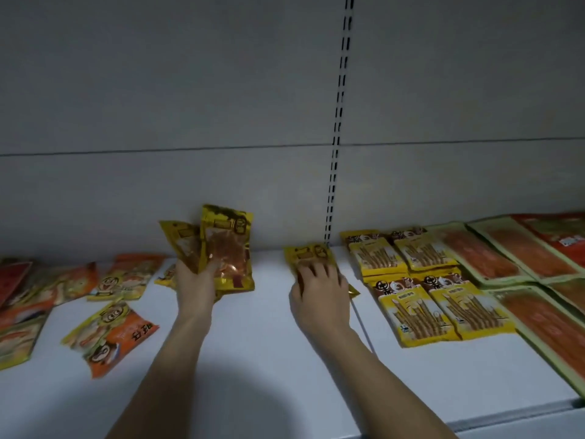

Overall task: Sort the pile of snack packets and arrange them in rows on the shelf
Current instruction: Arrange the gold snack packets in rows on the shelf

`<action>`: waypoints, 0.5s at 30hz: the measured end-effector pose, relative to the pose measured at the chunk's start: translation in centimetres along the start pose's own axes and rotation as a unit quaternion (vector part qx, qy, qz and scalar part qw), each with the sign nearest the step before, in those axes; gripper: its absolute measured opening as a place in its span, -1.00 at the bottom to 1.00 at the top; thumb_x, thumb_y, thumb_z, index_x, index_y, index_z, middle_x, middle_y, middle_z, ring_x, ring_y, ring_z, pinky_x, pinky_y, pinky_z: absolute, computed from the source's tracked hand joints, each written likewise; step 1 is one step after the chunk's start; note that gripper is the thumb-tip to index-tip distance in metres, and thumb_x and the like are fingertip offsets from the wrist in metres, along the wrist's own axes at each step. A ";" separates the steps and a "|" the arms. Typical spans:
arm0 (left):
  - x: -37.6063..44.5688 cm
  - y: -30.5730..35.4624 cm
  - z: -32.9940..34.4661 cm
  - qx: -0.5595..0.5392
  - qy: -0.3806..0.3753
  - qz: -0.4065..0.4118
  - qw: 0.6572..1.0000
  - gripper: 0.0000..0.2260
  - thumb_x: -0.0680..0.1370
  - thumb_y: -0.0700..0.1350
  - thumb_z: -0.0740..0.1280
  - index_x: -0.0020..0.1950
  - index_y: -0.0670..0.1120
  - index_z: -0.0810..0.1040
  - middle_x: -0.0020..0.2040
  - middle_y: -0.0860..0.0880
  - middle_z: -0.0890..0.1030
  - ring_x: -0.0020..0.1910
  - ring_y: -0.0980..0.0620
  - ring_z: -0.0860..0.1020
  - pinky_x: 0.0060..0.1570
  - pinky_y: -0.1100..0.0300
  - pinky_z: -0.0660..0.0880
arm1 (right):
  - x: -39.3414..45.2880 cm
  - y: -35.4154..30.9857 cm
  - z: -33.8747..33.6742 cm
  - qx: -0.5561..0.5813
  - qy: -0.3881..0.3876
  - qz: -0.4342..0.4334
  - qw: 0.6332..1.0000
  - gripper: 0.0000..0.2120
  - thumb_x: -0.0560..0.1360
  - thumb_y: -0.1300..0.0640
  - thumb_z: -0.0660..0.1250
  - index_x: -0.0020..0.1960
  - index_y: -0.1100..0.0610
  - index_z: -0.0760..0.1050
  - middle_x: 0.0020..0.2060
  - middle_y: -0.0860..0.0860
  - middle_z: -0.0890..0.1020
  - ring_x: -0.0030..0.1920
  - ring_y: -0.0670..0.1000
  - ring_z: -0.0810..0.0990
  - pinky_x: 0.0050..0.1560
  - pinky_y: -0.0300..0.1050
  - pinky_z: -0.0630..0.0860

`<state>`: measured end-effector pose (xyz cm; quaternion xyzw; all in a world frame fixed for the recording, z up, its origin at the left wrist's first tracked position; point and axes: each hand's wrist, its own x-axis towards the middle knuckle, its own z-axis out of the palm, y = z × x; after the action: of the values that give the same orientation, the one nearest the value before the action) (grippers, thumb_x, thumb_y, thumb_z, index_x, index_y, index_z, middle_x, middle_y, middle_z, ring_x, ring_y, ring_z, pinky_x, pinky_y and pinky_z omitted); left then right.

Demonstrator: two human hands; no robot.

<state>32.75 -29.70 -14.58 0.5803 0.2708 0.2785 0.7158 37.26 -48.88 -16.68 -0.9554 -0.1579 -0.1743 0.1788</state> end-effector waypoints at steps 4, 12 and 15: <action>-0.6 0.2 0.6 -0.019 -0.095 -0.034 0.995 -0.69 0.52 -0.25 0.45 0.24 -0.04 0.58 0.03 -0.06 0.73 -0.03 -0.11 0.71 -0.08 -0.13 0.65 | 0.4 0.7 0.3 -0.015 -0.006 0.046 0.999 -0.48 0.52 -0.09 0.01 0.36 0.07 0.47 0.32 0.07 0.47 0.38 0.17 0.34 0.38 0.18 0.23; -2.5 0.0 2.7 0.019 -0.202 -0.051 0.978 -0.69 0.48 -0.32 0.48 0.20 -0.13 0.61 0.06 -0.16 0.72 0.01 -0.16 0.71 -0.02 -0.05 0.63 | -0.9 -1.1 -2.5 0.319 -0.006 0.009 0.948 -0.54 0.62 0.00 0.25 0.48 0.03 0.27 0.26 -0.09 0.40 0.20 -0.16 0.37 0.18 -0.21 0.34; -2.2 0.2 2.2 0.010 -0.209 -0.054 0.976 -0.72 0.53 -0.24 0.46 0.23 -0.11 0.61 0.09 -0.15 0.71 0.04 -0.15 0.70 0.05 -0.11 0.62 | -0.9 -1.2 -2.1 0.348 0.002 0.016 0.937 -0.58 0.60 0.21 0.29 0.43 0.04 0.35 0.21 -0.08 0.43 0.19 -0.11 0.45 0.23 -0.08 0.47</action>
<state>32.73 -32.76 -13.81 0.6175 0.1486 0.1090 0.7647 35.49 -48.84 -14.87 -0.8354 -0.1931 -0.1074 0.5032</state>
